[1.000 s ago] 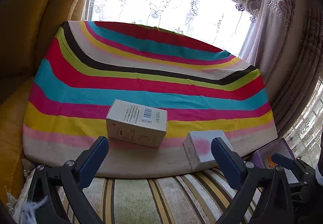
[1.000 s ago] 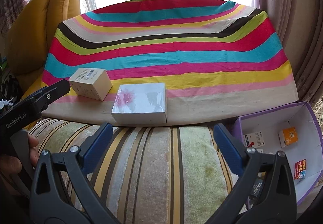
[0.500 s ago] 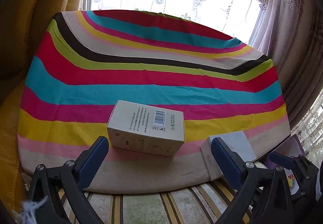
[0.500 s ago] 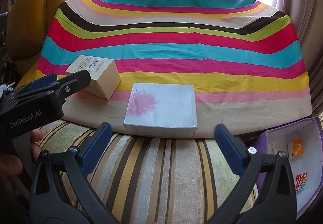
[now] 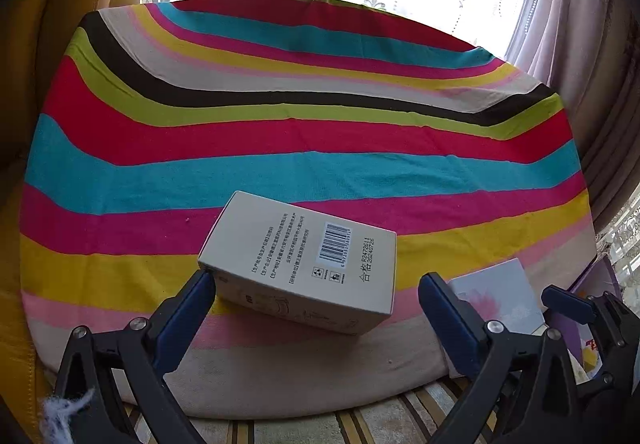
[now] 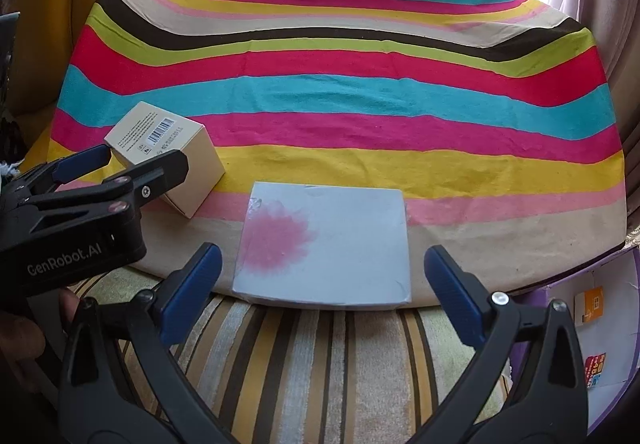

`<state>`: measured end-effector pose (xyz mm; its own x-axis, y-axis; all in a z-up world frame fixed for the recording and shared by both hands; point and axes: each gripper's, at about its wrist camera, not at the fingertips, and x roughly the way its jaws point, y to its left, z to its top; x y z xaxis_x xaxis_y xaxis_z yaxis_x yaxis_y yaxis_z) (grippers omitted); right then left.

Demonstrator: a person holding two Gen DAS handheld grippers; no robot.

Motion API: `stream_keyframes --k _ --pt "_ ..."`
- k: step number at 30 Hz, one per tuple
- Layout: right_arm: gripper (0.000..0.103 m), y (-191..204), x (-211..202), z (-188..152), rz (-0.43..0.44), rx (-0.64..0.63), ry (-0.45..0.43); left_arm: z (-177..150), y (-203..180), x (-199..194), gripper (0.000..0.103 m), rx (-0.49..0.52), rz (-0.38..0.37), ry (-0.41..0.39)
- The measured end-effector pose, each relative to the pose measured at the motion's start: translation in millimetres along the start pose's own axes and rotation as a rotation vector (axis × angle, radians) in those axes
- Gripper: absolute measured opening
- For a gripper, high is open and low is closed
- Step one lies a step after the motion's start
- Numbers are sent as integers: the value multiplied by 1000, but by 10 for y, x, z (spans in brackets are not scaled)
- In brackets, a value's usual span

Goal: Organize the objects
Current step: 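Grasp the pink-stained white box with the right gripper while the left grasps the beige barcode box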

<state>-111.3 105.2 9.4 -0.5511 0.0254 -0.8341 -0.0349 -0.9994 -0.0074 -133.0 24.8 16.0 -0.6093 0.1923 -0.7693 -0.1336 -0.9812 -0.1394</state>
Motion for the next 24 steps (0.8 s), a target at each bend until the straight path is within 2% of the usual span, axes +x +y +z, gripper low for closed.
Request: stream_keyframes --k 8,12,17,20,24 --pt "102 -16 148 52 -2 17 31 25 28 177 103 21 -37 68" --pt "102 -58 211 52 -3 35 48 49 68 52 103 45 -77 42" --pt "101 -73 258 41 2 44 53 97 42 -106 103 138 -84 -8" --pt "92 -79 282 45 5 46 57 159 40 -74 103 186 -76 -10" --pt "92 -81 277 48 5 49 50 200 40 -19 103 228 -72 -4"
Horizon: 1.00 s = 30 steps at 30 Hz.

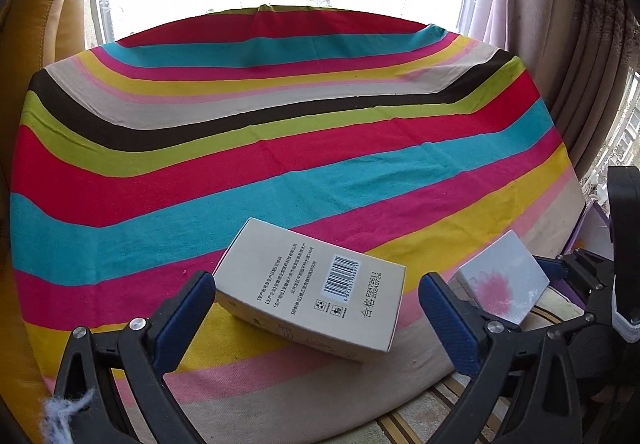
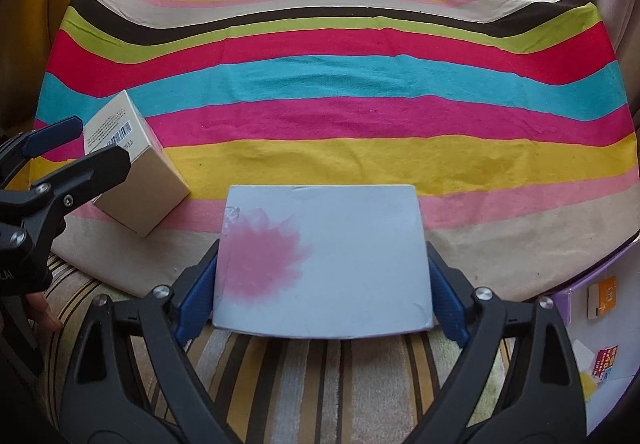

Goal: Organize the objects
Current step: 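Grasp the pink-stained white box with the right gripper while the left grasps the beige barcode box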

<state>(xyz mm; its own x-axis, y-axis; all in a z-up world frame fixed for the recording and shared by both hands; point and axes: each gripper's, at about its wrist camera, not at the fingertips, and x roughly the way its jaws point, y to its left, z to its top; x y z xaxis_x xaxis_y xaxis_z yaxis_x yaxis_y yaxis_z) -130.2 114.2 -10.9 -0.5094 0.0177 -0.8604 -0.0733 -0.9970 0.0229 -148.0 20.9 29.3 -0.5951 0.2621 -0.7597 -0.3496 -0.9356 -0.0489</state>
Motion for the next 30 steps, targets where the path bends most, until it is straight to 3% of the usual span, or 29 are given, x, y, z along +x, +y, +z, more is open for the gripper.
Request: stream_keyframes --k 5,8,11,17,20,23,26,30 --pt "92 19 -9 -17 -9 -8 -7 39 -3 43 103 74 -3 21" --pt "92 11 -6 -16 -5 -4 -7 73 75 -60 103 47 -32 -8" --pt "92 15 0 -15 -16 -1 -16 48 207 -100 103 -81 -56 -11" --pt "92 -25 -58 -53 -60 31 -55 -79 298 -43 103 -442 -9 26" --pt "92 -66 -119 -55 -80 48 -90 -97 241 -24 103 -553 25 29" --pt "92 -100 -175 -60 -98 64 -117 -91 190 104 101 -617 100 87" --pt "92 -141 -214 -72 -107 79 -134 -76 133 212 88 -602 185 132" --pt "92 -198 -256 -84 -106 105 -149 -102 60 269 59 -563 214 153"
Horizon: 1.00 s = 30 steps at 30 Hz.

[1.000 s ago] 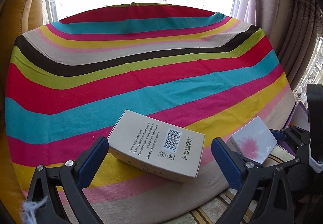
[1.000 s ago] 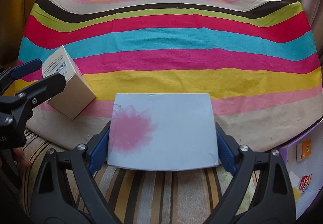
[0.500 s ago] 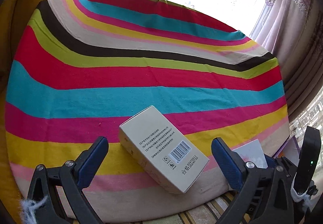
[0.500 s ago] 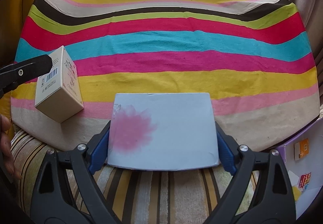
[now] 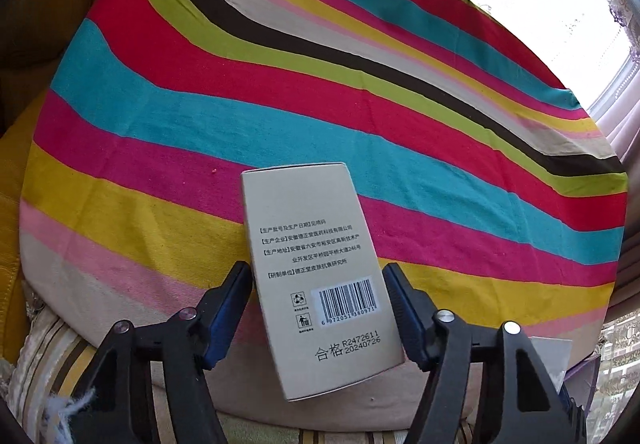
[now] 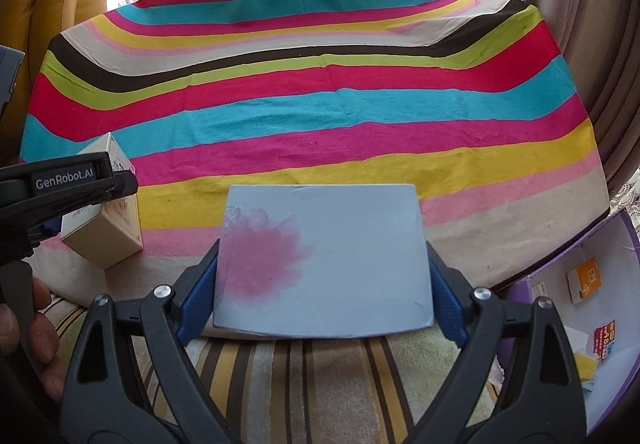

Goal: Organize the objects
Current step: 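Grasp the pink-stained white box with the right gripper while the left grasps the beige barcode box, then carry both boxes over the purple box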

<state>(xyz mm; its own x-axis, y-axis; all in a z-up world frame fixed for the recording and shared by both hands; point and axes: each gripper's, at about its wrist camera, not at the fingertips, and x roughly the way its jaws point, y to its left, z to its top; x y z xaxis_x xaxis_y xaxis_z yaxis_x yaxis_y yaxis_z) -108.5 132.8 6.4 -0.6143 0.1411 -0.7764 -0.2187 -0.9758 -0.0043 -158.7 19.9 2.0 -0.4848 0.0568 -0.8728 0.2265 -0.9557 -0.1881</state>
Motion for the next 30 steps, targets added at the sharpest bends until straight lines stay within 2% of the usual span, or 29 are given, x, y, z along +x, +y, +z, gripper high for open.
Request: stream_keyframes --k 1,5,11,16,30 --pt "92 -19 -11 -2 3 7 -2 -19 -14 0 55 11 5 -4" --pt "92 -99 -67 -14 10 36 -12 -101 -62 -36 54 43 -17 -19" --pt "92 -309 -175 -47 5 84 -18 -280 -232 -174 54 83 -136 -45" --pt "92 -508 -298 -95 -9 113 -28 -345 -448 -256 54 123 -195 -62" --pt "92 -1212 -691 -292 -68 197 -45 -759 -1087 -515 54 244 -426 -39"
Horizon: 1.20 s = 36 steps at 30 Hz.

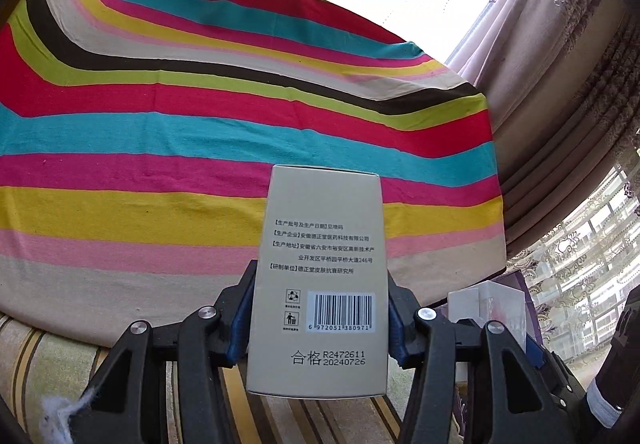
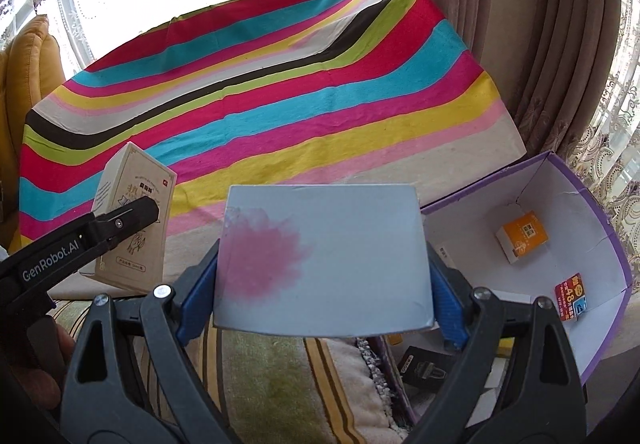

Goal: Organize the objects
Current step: 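Carry both boxes over the purple box, then open both grippers to drop the boxes into the purple box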

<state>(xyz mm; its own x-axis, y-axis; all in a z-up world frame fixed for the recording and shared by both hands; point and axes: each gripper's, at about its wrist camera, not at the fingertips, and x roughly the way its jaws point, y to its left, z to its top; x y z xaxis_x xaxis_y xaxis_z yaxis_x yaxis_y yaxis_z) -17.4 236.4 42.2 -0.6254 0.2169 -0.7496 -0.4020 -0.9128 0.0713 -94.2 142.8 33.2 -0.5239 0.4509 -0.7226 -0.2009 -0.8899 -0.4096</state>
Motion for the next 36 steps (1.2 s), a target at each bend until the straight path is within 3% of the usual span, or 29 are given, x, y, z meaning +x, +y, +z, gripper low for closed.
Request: stream_keyframes --k 11,28,36 --pt "92 -912 -115 -147 -143 85 17 -257 -655 144 54 124 -147 68" --pt "92 -1863 -223 -213 -290 190 30 -531 -1453 473 55 288 -250 177" --pt "93 -1993 -221 -186 -295 211 34 -601 -1620 542 70 329 -264 220"
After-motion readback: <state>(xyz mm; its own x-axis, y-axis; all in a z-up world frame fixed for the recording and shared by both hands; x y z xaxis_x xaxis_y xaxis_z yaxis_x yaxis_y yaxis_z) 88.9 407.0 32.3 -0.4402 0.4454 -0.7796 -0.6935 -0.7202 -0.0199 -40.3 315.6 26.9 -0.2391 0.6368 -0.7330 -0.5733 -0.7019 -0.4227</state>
